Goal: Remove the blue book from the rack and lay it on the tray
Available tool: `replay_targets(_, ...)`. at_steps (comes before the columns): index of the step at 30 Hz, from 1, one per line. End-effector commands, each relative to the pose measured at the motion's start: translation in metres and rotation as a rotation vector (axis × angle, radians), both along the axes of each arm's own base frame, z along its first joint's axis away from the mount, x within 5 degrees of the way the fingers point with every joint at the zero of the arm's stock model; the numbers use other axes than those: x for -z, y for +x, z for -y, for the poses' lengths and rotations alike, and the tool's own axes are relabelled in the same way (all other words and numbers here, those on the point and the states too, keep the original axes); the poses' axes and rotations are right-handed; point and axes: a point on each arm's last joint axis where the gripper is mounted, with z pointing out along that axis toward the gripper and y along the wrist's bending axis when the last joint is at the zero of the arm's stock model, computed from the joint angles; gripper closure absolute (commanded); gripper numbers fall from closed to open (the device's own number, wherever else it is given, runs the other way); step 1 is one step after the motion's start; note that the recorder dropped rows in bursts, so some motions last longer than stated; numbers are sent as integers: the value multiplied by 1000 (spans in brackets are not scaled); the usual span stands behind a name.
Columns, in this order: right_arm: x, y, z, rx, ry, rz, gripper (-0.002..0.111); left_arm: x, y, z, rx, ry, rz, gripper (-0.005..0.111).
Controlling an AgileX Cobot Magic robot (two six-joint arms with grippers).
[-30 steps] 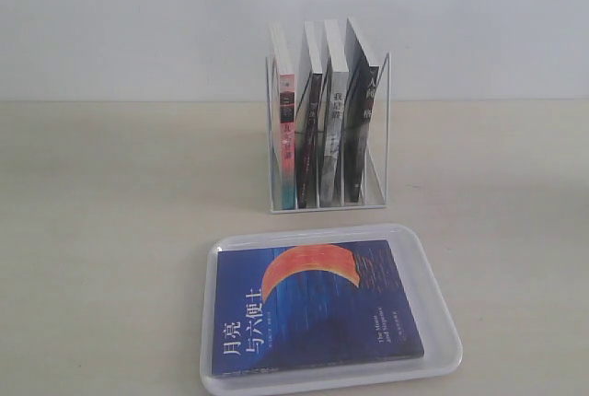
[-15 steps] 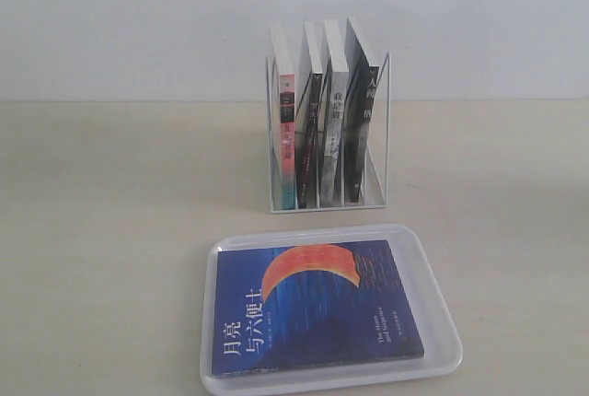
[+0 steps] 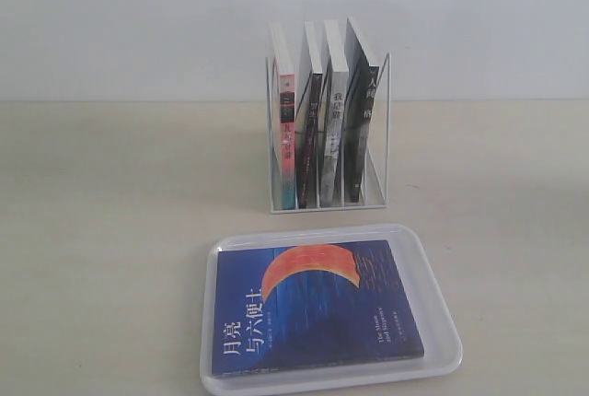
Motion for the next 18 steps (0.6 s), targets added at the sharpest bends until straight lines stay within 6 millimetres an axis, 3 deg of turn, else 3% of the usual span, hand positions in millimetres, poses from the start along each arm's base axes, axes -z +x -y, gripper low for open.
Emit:
replay_targets(1, -9, 1, -5, -57, -30, 105, 107, 0, 0, 1, 8, -19, 11, 102)
replay_targets(7, -8, 3, -2, -30, -74, 147, 107, 0, 0, 1, 8, -19, 11, 102)
replay_targets(12, 28, 11, 11, 94, -86, 119, 107, 0, 0, 1, 8, -19, 11, 102)
replay_targets(18, 34, 10, 16, 121, -190, 46, 107, 0, 0, 1, 8, -19, 11, 102)
